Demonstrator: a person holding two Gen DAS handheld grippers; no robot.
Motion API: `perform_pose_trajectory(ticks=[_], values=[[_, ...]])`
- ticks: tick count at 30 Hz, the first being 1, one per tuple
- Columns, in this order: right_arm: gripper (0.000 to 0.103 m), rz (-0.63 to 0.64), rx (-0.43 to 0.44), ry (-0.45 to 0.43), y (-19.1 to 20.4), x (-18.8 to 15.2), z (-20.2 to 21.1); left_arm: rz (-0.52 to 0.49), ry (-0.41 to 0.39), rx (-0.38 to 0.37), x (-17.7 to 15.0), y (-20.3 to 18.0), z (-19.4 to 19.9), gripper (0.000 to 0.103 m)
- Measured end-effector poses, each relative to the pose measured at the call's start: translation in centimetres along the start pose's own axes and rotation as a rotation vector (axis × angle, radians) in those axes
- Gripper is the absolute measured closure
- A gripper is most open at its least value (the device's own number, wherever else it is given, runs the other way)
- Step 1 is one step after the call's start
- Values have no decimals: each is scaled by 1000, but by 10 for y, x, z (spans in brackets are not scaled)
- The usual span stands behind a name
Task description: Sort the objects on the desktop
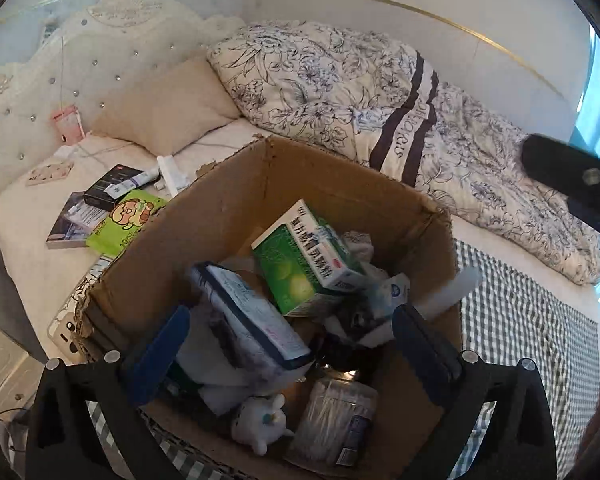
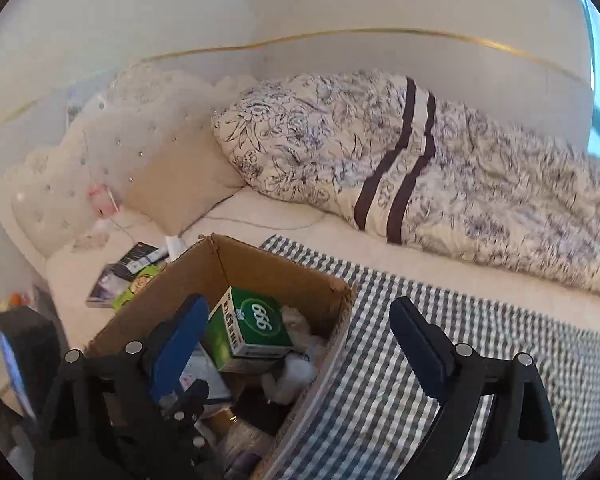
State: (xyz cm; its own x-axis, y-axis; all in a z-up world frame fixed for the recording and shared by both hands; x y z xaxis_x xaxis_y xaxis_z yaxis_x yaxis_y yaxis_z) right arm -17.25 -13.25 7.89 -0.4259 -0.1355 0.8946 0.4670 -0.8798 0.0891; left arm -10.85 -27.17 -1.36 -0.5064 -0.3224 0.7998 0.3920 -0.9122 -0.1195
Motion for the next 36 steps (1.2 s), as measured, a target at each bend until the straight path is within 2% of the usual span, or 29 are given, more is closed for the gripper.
perform_pose_trajectory(ticks=[4,9,13,18,23,29,36], values=[[11,-54,-21,0,-30,-5,15,16,0,7,-2,-4,7,0],[11,-130,-75,-13,-76,-16,48,-23,-28,2,0,-26,28,0],[11,-198,-132,-26,-120,-31,85,-54,-68,-28,2,-54,55,0],[11,-258,-245,-36,-176,-62,134,-106,-114,-75,-6,-98,83,0],[10,-295,-328,-28,-216,-99,170,-161,-124,-113,-31,-143,94,0],[10,-300,-396,-11,-247,-144,203,-183,-94,-164,-74,-184,99,0],[10,-364,-432,30,-270,-207,208,-228,-79,-172,-121,-202,91,0]])
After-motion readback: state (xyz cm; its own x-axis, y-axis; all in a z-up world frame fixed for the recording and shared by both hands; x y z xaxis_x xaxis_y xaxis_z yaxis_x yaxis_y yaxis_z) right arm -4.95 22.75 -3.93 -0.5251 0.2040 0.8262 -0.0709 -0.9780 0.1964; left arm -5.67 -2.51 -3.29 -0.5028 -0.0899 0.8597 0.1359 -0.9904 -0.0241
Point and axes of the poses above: each gripper's, at about its wrist camera, not at the fingertips, and z roughly against the way its jaws point, y to its left, x to its top, the point moved 7 cm from there along -z, roughly the way its jaws point, and after that the axes turned 10 degrees about -y, right-handed, at the moved point
